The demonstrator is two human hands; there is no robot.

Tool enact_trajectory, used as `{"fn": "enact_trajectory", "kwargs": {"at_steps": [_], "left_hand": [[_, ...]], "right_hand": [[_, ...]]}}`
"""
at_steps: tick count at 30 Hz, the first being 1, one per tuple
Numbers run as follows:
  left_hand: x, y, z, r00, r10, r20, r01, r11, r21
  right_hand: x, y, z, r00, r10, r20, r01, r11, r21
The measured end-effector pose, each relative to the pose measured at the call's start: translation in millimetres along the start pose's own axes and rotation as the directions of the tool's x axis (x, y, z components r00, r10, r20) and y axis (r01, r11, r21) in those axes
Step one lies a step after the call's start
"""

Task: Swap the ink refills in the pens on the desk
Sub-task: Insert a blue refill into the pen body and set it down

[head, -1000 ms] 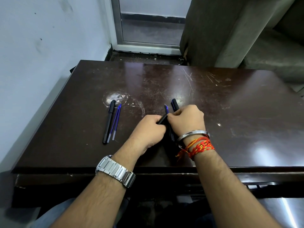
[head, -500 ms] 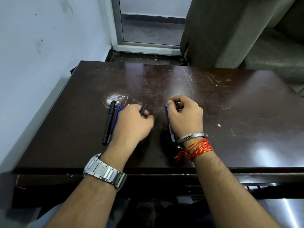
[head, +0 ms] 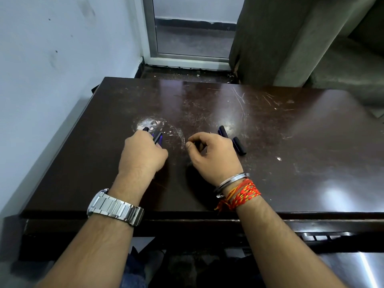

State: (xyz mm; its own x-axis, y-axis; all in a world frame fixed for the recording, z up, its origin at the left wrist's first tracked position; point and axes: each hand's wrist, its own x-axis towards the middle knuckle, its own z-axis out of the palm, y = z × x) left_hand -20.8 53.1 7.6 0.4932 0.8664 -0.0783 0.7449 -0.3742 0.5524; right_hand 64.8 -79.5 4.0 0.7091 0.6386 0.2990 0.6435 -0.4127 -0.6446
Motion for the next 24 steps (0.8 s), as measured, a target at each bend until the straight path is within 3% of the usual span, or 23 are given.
{"fn": "enact_trajectory", "kwargs": {"at_steps": [9, 13, 16, 19, 21, 24], "left_hand": [[-1.4, 4.9, 5.2, 0.999, 0.043, 0.025, -0.044, 0.998, 0.047], [-6.6, 11.2, 8.9, 0.990, 0.137, 0.041, -0.137, 0.990, 0.006], [-11.1, 16.3, 11.0, 0.972, 0.232, 0.034, -0.226, 0.966, -0.129], [-12.7, 17.0, 13.2, 0.955, 0.296, 0.012, -0.281, 0.921, -0.271], [-12.3, 15.5, 15.0, 0.939, 0.343, 0.032, -0.312, 0.886, -0.343], [-11.9, 14.7, 18.6, 0.921, 0.388, 0.026, -0.340, 0.837, -0.429]], "right_hand": [[0.7, 2.1, 1.8, 0.998, 0.061, -0.010, -0.061, 0.997, 0.036], [2.8, 5.5, 6.0, 0.977, 0.198, 0.074, -0.207, 0.967, 0.148], [7.0, 7.4, 8.8, 0.934, 0.312, 0.172, -0.351, 0.891, 0.289], [9.8, 6.1, 8.6, 0.873, 0.408, 0.265, -0.487, 0.730, 0.480], [11.5, 6.4, 8.4, 0.863, 0.414, 0.289, -0.502, 0.648, 0.573], [13.9, 6.4, 7.8, 0.889, 0.408, 0.209, -0.441, 0.637, 0.632]]}}
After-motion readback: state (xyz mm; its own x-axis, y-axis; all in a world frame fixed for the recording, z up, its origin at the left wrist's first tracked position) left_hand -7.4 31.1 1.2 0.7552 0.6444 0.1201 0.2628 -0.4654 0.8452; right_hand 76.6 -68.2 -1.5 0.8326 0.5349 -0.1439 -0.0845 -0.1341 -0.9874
